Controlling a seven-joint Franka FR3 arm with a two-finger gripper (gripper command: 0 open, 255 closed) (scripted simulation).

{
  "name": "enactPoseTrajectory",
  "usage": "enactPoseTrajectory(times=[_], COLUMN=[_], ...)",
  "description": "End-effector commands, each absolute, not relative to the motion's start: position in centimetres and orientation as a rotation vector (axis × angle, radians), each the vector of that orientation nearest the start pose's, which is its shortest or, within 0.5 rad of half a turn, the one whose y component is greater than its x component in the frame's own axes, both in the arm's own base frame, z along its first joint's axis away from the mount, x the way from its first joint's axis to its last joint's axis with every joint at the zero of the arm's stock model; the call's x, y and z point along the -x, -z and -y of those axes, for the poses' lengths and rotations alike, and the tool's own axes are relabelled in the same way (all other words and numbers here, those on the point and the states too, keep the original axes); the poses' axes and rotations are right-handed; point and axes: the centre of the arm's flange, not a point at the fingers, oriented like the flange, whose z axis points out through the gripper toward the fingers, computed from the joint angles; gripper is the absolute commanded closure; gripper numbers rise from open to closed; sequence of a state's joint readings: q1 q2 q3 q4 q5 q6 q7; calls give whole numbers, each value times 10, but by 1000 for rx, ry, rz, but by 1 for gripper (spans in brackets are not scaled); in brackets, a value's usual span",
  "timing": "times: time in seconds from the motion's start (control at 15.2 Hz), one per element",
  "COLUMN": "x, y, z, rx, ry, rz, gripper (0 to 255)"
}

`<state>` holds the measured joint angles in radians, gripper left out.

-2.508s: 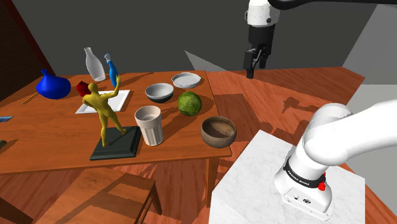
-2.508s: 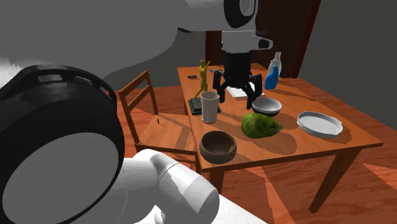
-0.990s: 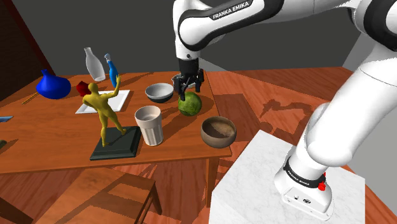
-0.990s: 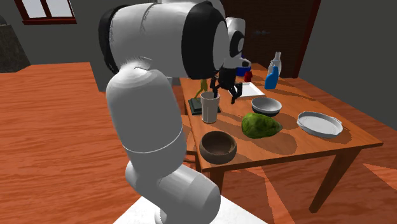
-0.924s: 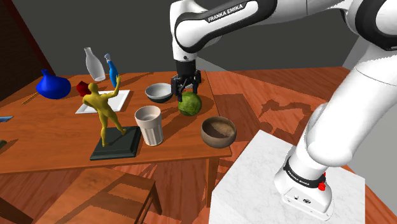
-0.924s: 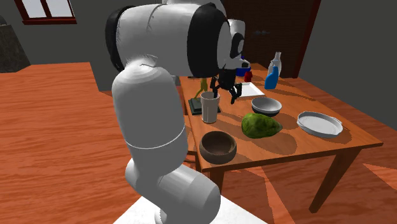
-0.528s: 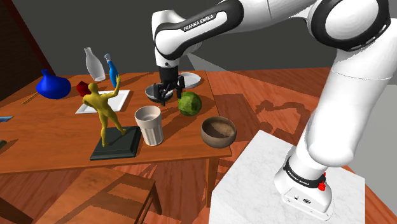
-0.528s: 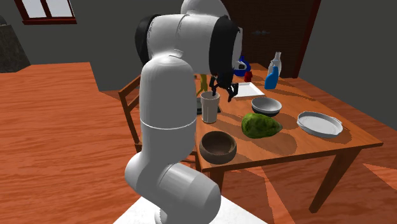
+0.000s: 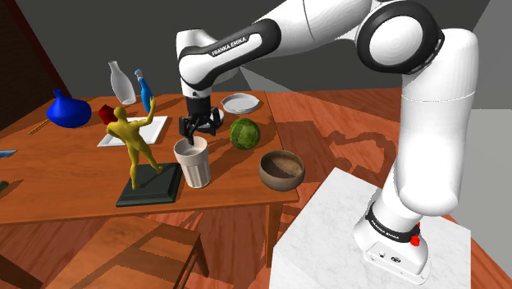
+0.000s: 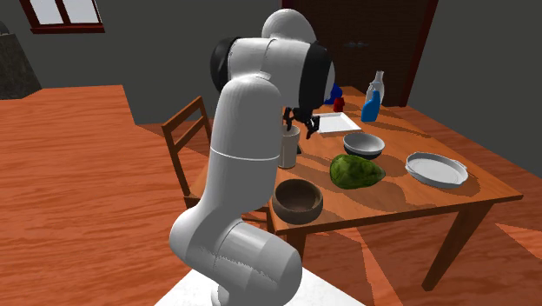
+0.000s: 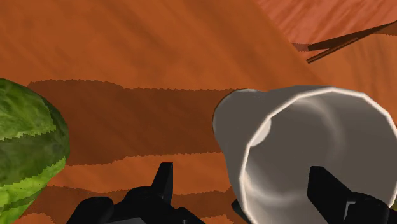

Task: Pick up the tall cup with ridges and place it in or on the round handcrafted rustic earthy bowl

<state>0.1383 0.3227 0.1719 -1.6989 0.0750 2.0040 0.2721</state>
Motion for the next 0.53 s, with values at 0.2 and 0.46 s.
enactPoseTrajectory(times=[0.2,0.46], x=[-616,-616], y=[-383,-380], z=[-196,-197], rx=[3027,3027], ry=[-72,-72], rz=[-3,-3], gripper=[0,0])
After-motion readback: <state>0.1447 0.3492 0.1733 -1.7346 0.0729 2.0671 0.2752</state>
